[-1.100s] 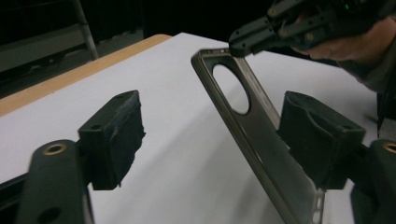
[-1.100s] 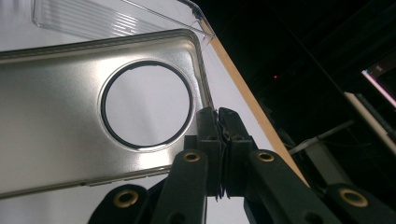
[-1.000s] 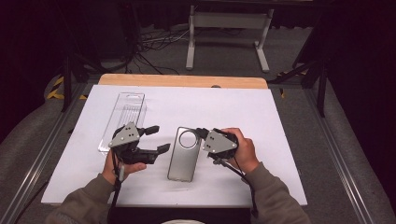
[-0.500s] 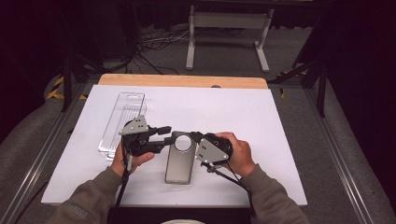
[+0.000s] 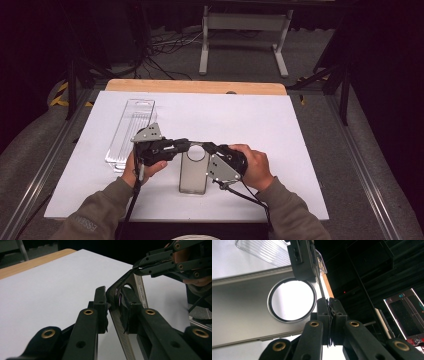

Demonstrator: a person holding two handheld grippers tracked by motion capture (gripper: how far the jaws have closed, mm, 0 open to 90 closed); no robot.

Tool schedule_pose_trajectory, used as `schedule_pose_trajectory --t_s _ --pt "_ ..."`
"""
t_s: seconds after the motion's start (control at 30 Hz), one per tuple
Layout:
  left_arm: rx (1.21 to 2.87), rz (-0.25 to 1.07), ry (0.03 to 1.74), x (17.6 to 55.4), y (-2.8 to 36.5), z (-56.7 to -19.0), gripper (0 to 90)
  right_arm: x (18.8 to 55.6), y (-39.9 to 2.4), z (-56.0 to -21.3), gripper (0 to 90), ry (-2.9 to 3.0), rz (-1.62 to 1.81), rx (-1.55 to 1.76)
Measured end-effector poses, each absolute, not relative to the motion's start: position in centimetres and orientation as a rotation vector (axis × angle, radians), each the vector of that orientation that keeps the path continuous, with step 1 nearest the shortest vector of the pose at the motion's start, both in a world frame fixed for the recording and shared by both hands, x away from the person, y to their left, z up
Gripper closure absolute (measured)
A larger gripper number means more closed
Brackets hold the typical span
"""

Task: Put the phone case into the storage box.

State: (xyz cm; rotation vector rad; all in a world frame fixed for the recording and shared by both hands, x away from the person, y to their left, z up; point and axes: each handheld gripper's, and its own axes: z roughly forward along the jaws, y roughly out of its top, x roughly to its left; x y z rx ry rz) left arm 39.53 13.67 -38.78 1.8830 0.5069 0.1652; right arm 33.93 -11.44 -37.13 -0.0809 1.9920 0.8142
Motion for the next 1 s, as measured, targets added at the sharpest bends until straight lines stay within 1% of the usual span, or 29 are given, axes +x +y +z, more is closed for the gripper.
schedule_pose_trajectory --t_s 0.23,0.27,0.37,0.4,0.43,0.5,0.53,0.6,0.67,0.8,1.0 --pt "1.860 0.210 0.503 38.9 13.9 -38.4 78.2 33.7 -11.4 -37.0 87.5 1.980 0.847 -0.064" --pt "1.862 0.234 0.486 38.9 14.1 -38.3 78.4 33.7 -11.4 -36.9 87.2 1.979 0.853 -0.062" --pt "1.843 0.247 0.490 38.4 14.3 -37.9 79.3 33.5 -11.4 -36.5 85.2 1.975 0.918 -0.027" --pt "1.840 0.268 0.476 38.2 14.4 -37.6 79.6 33.5 -11.5 -36.4 82.5 1.974 0.949 -0.001" --pt "1.833 0.274 0.475 38.1 14.5 -37.5 79.8 33.5 -11.6 -36.2 76.3 1.975 0.971 0.026" --pt "1.829 0.299 0.459 37.8 14.7 -37.2 79.8 33.5 -11.9 -35.9 76.1 1.987 1.027 0.061" --pt "1.824 0.303 0.463 37.6 14.7 -37.1 79.9 33.6 -12.2 -35.7 74.5 1.999 1.071 0.077" --pt "1.818 0.319 0.455 37.4 15.0 -36.9 79.9 33.6 -12.5 -35.6 65.1 2.005 1.126 0.123" --pt "1.813 0.326 0.455 37.4 15.1 -36.9 80.0 33.7 -13.0 -35.6 59.7 2.017 1.188 0.176" --pt "1.807 0.339 0.450 37.4 15.5 -36.8 80.0 34.0 -14.0 -36.1 52.2 2.015 1.223 0.264" --pt "1.804 0.368 0.438 37.2 15.8 -36.7 80.0 34.2 -15.6 -37.2 45.6 2.026 1.254 0.346"
